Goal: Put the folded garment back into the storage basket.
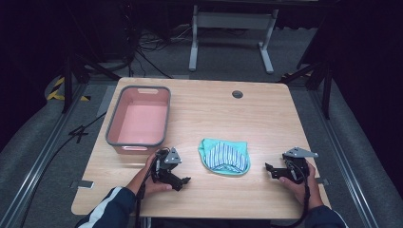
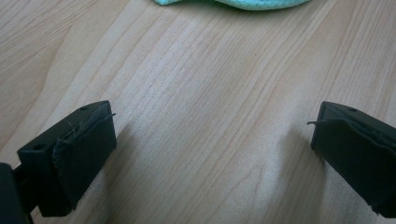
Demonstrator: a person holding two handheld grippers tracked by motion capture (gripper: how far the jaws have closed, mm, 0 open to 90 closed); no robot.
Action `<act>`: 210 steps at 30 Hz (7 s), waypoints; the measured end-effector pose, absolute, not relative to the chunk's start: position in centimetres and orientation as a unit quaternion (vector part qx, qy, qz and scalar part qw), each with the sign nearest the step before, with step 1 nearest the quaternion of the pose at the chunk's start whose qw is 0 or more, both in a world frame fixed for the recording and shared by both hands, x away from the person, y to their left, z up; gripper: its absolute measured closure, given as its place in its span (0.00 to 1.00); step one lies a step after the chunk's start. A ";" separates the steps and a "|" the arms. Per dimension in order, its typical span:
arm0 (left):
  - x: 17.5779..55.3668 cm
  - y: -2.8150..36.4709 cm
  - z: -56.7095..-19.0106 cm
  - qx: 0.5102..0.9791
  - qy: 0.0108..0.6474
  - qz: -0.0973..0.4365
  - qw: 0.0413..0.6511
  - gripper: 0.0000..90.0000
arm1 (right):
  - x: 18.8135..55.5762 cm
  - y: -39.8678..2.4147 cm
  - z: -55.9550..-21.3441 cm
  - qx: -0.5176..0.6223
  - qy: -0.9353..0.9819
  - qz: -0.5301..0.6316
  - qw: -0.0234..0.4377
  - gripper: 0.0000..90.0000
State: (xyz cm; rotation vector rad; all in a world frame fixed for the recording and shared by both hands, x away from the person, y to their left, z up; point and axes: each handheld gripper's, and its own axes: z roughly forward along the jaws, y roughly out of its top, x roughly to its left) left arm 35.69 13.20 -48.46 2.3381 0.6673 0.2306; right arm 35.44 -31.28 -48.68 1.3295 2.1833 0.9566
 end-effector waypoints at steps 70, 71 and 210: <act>43.7 5.9 -46.9 0.883 0.335 0.100 0.312 0.32 | 40.3 -21.7 -46.0 0.407 0.844 0.321 0.138 0.45; 43.7 5.8 -47.2 0.883 0.335 0.095 0.314 0.32 | 40.3 -21.7 -46.2 0.408 0.846 0.316 0.135 0.44; 40.8 23.1 -32.1 0.847 0.337 0.234 0.338 0.91 | 43.6 -1.3 -33.0 0.275 0.857 0.415 0.133 0.89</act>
